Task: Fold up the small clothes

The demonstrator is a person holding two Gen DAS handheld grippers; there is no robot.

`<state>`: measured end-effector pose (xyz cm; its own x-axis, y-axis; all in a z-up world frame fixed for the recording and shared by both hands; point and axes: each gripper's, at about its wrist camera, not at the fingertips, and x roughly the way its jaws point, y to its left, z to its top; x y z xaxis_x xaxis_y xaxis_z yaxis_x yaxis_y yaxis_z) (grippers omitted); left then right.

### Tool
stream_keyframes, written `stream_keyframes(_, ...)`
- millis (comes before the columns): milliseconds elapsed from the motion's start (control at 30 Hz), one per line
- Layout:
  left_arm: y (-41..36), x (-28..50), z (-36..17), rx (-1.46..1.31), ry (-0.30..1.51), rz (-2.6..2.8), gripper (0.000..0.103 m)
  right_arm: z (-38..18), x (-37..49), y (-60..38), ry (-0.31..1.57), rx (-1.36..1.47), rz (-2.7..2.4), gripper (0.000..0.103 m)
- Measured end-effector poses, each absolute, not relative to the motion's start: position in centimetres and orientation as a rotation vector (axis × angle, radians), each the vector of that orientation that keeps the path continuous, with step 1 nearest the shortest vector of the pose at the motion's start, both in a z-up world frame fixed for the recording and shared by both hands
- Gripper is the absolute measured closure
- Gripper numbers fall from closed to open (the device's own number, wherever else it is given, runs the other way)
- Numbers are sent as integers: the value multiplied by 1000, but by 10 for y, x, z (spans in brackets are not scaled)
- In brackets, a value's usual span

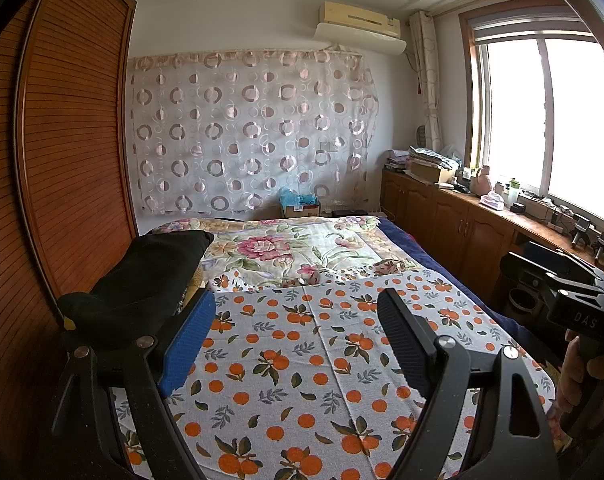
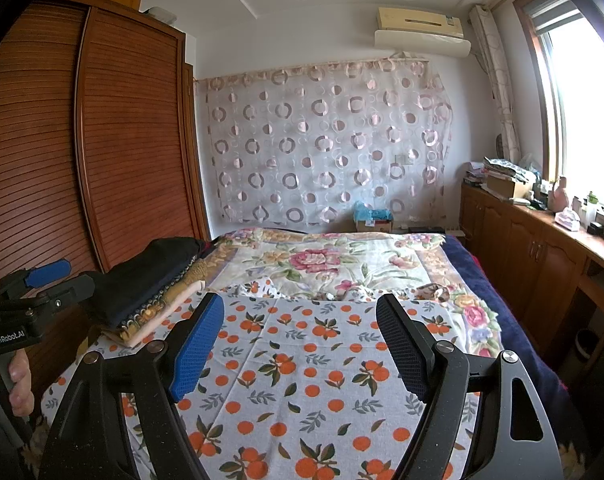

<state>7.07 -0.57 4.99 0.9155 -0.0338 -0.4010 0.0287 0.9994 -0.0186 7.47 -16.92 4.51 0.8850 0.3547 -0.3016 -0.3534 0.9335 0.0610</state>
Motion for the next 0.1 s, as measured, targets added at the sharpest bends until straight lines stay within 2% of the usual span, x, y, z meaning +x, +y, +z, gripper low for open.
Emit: stream_keyframes(100, -6, 71, 49, -12, 413, -31, 20, 45, 74, -170, 314, 4, 369, 23)
